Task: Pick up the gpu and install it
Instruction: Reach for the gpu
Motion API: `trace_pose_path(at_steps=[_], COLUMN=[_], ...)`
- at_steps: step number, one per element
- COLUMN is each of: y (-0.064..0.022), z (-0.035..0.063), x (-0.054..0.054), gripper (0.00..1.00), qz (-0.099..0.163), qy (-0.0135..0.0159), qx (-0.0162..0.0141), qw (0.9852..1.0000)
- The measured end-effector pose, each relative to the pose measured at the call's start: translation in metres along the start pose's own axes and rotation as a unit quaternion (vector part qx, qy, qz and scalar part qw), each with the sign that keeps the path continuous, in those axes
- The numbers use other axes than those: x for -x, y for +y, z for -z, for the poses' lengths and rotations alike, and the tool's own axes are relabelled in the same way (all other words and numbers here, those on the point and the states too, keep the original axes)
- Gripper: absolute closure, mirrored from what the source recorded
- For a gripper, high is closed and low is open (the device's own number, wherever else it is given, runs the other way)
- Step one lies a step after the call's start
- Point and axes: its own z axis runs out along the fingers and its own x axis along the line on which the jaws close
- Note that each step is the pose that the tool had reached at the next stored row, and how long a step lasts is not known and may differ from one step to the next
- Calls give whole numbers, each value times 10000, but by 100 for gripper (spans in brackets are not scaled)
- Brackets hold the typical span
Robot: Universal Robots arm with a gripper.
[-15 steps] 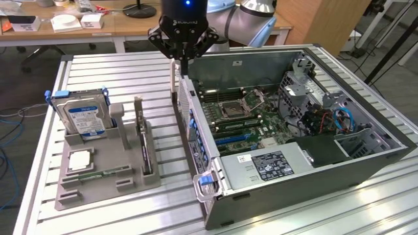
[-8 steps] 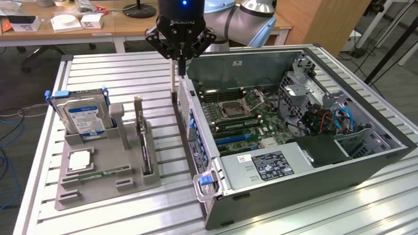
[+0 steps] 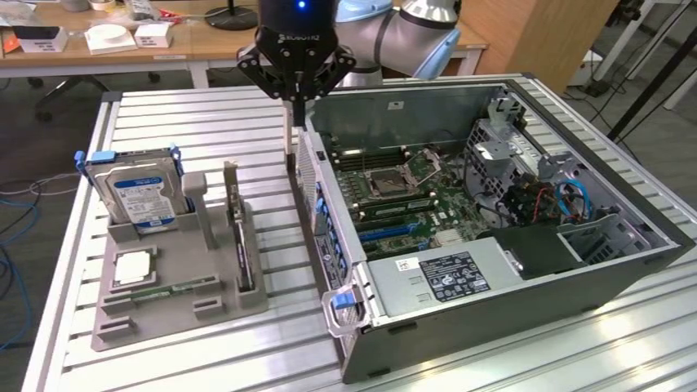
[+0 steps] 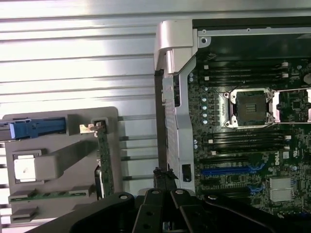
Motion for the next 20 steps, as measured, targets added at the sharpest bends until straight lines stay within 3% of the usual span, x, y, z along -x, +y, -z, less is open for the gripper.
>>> trace_pose_path(at_steps=[20], y=[-10], z=[-2], x=[-127], gripper=[89], qz=[0], qy=[0], qx=[0], qw=[10000])
